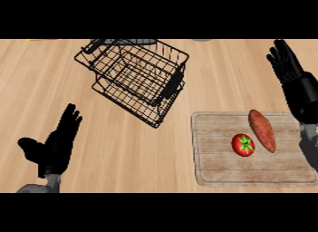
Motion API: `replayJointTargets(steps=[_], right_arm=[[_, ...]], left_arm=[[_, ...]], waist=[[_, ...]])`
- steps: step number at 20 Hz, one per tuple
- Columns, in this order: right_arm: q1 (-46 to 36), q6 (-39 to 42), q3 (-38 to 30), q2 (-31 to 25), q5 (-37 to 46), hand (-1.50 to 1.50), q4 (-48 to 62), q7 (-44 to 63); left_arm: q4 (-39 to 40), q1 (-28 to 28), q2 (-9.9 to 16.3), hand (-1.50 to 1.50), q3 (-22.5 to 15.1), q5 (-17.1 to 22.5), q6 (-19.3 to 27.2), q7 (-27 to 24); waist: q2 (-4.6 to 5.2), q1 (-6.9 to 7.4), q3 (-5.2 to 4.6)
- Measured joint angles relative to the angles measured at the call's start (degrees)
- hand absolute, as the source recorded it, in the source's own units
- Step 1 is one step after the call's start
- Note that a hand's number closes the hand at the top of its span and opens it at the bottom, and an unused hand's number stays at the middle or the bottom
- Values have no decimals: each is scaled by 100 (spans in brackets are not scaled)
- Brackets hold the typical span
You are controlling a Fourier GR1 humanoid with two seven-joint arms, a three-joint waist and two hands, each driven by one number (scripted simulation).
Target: Pick the sweet potato from the cutting board and place it in the tiered basket
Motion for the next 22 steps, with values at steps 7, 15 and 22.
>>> replayJointTargets(steps=[7, 15, 22], right_arm=[[273, 274, -1134, -975, -56, -150, 740, -279], [960, -688, -2580, -550, -737, -150, 1526, -389], [1899, 104, -2380, -1316, -671, -150, 582, 605]], left_arm=[[176, 133, 131, 0, -138, -569, 369, 127], [44, 379, 77, 0, -391, -939, 583, 355], [-134, 520, -71, 0, -524, -1213, 793, 482]], waist=[[18, 15, 71], [-13, 36, 106], [-39, 34, 86]])
